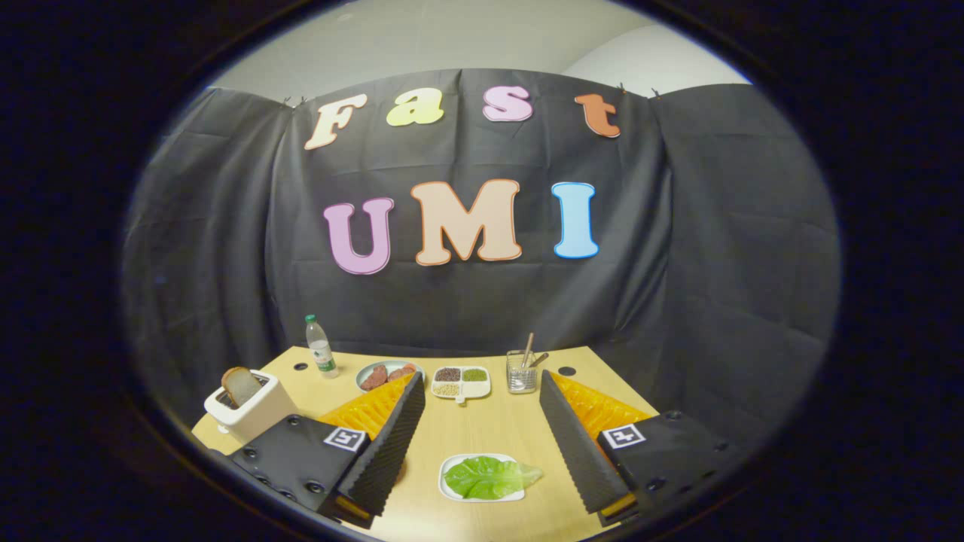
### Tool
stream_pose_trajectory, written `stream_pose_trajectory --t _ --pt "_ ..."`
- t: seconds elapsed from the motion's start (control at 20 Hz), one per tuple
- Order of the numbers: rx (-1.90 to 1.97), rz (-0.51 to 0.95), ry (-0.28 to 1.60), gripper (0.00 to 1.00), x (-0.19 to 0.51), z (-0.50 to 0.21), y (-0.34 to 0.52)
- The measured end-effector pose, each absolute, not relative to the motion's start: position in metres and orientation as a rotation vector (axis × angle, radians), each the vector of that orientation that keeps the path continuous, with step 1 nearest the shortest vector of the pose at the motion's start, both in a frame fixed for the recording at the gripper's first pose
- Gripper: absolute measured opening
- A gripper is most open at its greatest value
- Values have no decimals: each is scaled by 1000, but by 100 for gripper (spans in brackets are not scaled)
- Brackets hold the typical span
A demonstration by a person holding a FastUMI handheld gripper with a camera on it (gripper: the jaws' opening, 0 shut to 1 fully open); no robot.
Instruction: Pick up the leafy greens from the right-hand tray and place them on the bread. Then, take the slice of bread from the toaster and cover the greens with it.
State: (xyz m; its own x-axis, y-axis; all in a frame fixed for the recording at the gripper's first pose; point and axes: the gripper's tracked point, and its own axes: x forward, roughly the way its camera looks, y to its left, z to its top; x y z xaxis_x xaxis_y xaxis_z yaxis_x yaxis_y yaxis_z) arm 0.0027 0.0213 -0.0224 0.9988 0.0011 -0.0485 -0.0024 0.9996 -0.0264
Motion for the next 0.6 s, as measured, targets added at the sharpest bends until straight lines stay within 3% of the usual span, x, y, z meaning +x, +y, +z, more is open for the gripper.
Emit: stream_pose_trajectory --t 0.3,0.6 --pt "-91 70 101 99 13 -38 28" --pt "-137 208 323 99 38 -91 5"
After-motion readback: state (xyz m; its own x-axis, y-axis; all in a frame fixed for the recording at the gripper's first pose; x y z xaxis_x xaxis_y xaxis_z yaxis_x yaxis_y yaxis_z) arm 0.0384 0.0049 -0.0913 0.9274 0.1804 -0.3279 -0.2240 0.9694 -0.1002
